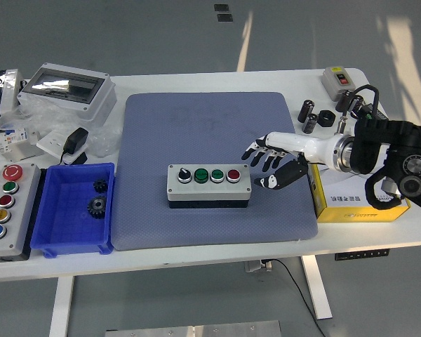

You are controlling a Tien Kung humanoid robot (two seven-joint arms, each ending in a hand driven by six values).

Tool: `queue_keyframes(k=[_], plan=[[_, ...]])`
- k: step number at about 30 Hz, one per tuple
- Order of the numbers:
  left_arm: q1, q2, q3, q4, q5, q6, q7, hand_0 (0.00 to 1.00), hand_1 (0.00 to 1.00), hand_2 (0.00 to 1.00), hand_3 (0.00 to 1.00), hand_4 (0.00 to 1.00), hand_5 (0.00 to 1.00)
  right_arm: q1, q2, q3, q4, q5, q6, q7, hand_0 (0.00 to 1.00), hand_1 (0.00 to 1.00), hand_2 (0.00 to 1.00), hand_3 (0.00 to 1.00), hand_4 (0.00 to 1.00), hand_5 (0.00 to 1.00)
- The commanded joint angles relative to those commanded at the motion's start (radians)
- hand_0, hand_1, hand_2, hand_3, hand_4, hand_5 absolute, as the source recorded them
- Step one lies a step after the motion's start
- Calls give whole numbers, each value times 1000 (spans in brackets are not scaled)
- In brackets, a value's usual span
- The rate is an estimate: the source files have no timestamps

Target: Pick up the button,place it on the desk,press the button,press the button

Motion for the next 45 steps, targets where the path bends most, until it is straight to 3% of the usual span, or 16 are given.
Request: queue_keyframes(k=[13,30,36,45], plan=[[-1,1,4,0,-2,0,0,626,569,548,597,559,129,41,90,-94,-115,-6,-37,4,3,77,226,774,270,52],[2,2,10,0,-8,-1,-1,626,569,547,596,564,136,28,124,-145,-212,-6,-87,32,2,63,193,776,236,29],[2,1,11,0,-9,-1,-3,626,569,547,596,566,142,20,126,-135,-200,14,-100,63,2,60,187,771,226,29],[5,0,11,0,-13,0,-3,626,572,547,596,568,147,-39,68,50,-68,22,-69,93,2,56,185,762,220,31]])
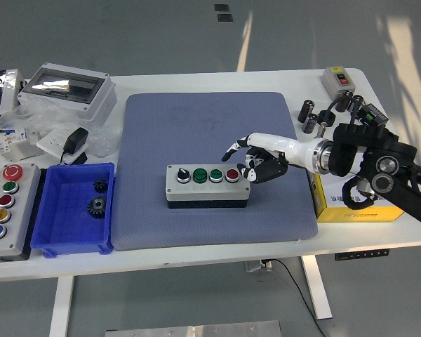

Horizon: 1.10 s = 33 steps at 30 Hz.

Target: Pick up the button,place it on the desk,press the button,press the button

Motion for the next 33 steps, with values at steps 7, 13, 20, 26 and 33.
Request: queue_keyframes(k=[7,13,20,26,33], plan=[[1,-2,-1,0,0,-1,-2,626,571,548,597,568,149,-89,-17,147,13,-113,-109,63,2,56,184,757,225,32],[-1,-2,-4,0,8,-3,-5,626,571,547,597,569,152,-205,48,222,-31,-115,-296,211,2,54,183,733,263,41],[-4,-7,6,0,3,-6,-11,626,572,547,596,568,156,-350,175,270,-116,-21,-515,402,2,47,193,725,457,163],[-3,-9,4,0,4,-6,-10,625,573,548,596,570,159,-431,243,262,-189,21,-671,553,2,55,226,717,512,169],[-5,-3,2,0,7,-6,-10,626,573,548,596,569,160,-439,288,244,-228,56,-770,682,60,154,312,709,563,199]])
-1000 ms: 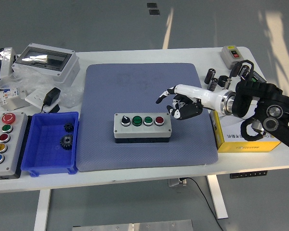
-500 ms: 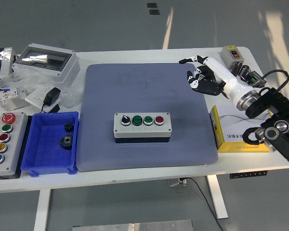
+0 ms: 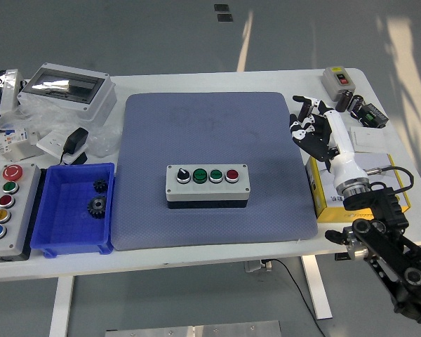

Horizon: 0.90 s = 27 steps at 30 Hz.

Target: Pick up the button,place it on the desk,press the button,press the button

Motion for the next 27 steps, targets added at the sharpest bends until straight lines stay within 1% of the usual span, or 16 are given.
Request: queue_keyframes(k=[1,6,7,13,14,19,20,25,26,27], plan=[[0,4,0,0,-1,0,0,624,574,548,598,571,164,0,4,-5,-3,1,-5,12,438,567,604,707,677,273],[-1,18,4,0,-7,1,-3,624,574,548,598,571,164,-1,11,-22,-14,6,-14,36,438,567,604,707,677,273],[-1,22,5,0,-8,1,-4,625,576,549,600,577,168,-5,13,-21,-16,9,-15,41,658,712,699,716,748,359],[9,38,19,0,-24,0,-7,625,576,549,600,577,168,-40,30,9,-22,20,-21,61,658,712,699,716,748,359],[12,41,24,0,-29,0,-8,624,578,549,600,580,171,-46,32,17,-22,20,-21,64,706,731,709,712,747,370],[18,48,31,0,-37,0,-6,624,578,549,600,580,171,-69,30,58,-16,26,-20,75,706,731,709,712,747,370],[18,49,32,0,-39,0,-5,624,579,549,601,586,175,-72,30,65,-15,28,-19,77,742,745,727,720,756,422],[16,54,34,0,-41,0,-6,624,579,549,601,586,175,-76,30,91,-13,61,-8,96,742,745,727,720,756,422],[15,56,35,0,-42,0,-6,624,580,550,600,592,182,-75,29,94,-13,68,-6,100,753,755,749,719,753,407],[14,57,36,0,-43,0,-7,624,580,550,600,592,182,-75,28,96,-13,74,-4,103,753,755,749,719,753,407]])
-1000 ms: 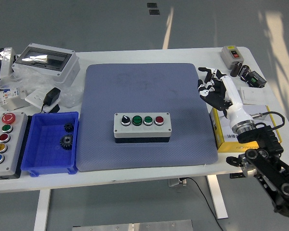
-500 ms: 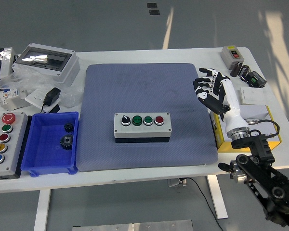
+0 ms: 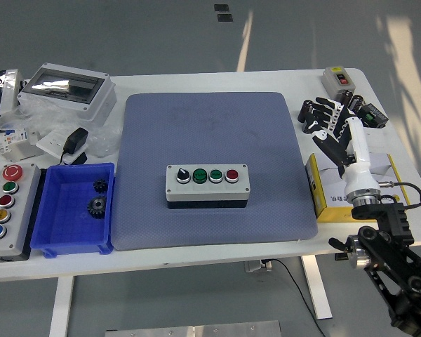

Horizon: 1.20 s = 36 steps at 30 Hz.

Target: Pick up the button,place it on the desk,press the button,press the button

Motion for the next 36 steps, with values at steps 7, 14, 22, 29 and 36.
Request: queue_keyframes(k=[7,14,22,29,36], plan=[[-1,7,10,0,-11,0,-3,624,584,550,601,599,187,2,-4,18,2,42,15,18,765,765,758,719,763,423],[2,5,15,0,-19,0,-1,624,585,551,602,602,189,3,-7,31,4,66,29,24,778,772,763,722,766,437],[1,8,21,0,-29,2,-1,626,588,551,603,603,189,9,-14,29,-4,98,37,30,788,785,777,729,767,447],[0,7,25,0,-42,4,-3,626,591,554,604,606,191,14,-18,38,-5,115,43,34,802,797,787,739,764,476],[4,4,26,0,-50,6,-5,626,592,555,605,607,192,22,-30,45,4,124,52,30,803,814,786,739,762,476]])
